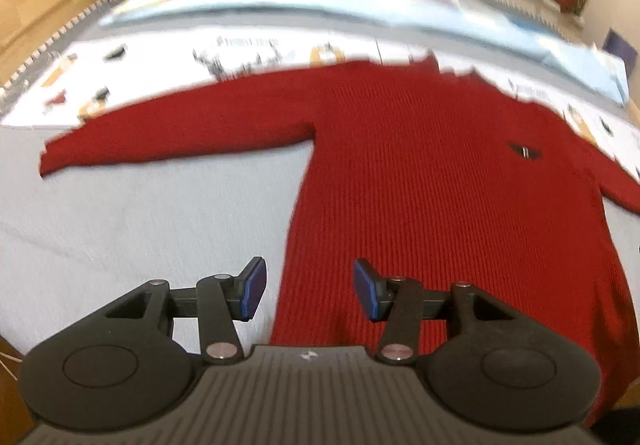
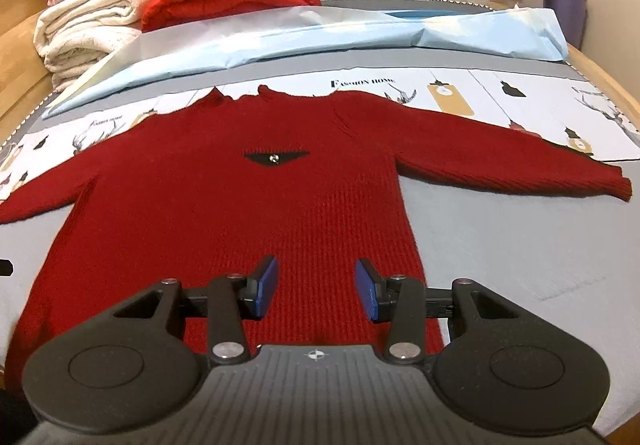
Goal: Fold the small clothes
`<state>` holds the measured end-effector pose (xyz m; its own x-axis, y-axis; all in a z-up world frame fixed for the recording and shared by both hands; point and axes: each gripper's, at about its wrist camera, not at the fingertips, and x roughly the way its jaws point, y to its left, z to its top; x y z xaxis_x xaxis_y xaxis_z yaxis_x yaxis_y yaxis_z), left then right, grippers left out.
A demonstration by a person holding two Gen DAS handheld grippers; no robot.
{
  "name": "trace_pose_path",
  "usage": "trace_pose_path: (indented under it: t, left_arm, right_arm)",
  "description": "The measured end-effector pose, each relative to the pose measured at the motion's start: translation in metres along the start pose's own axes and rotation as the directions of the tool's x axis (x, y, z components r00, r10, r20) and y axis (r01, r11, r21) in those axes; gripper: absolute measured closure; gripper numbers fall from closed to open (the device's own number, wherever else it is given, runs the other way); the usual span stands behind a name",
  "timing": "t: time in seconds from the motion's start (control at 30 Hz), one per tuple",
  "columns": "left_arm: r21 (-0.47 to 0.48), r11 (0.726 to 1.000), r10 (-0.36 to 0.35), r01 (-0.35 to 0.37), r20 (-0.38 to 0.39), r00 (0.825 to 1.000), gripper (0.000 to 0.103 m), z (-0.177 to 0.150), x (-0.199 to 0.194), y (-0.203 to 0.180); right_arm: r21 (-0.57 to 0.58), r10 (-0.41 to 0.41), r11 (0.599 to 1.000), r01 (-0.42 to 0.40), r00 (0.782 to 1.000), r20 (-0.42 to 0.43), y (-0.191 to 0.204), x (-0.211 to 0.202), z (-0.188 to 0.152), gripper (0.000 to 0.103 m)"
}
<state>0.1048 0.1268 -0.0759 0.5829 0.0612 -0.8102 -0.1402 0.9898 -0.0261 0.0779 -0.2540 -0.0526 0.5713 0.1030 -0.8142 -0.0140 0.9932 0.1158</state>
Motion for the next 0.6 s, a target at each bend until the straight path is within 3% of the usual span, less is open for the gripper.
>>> trace_pose_path:
  t: [0.13, 0.4, 0.5, 0.6]
  left_arm:
    - [-0.013, 1.0, 0.002, 0.0, 0.128, 0.992, 0.05, 0.032, -0.021, -0.001]
    - [-0.056, 0.998, 0.018, 0.0, 0.323, 0.946, 0.05, 0.125, -0.013, 0.003]
    - [-0.088, 0.996, 0.028, -0.002, 0.294, 0.955, 0.05, 0.132, 0.016, 0.021]
    - [-0.166, 0.982, 0.116, -0.087, 0.175, 0.978, 0.052, 0.135, 0.051, 0.046]
  right_arm:
    - [0.03, 0.017, 0.999, -0.018, 0.999, 0.037, 0.003, -0.004, 0.007, 0.059]
    - [0.025, -0.054, 0.998, 0.051, 0.992, 0.11, 0.007, -0.011, 0.02, 0.058]
    - [0.001, -0.07, 0.998, 0.071, 0.989, 0.132, 0.012, -0.015, 0.026, 0.058]
    - [-0.034, -0.082, 0.996, 0.087, 0.988, 0.134, 0.024, -0.023, 0.047, 0.059]
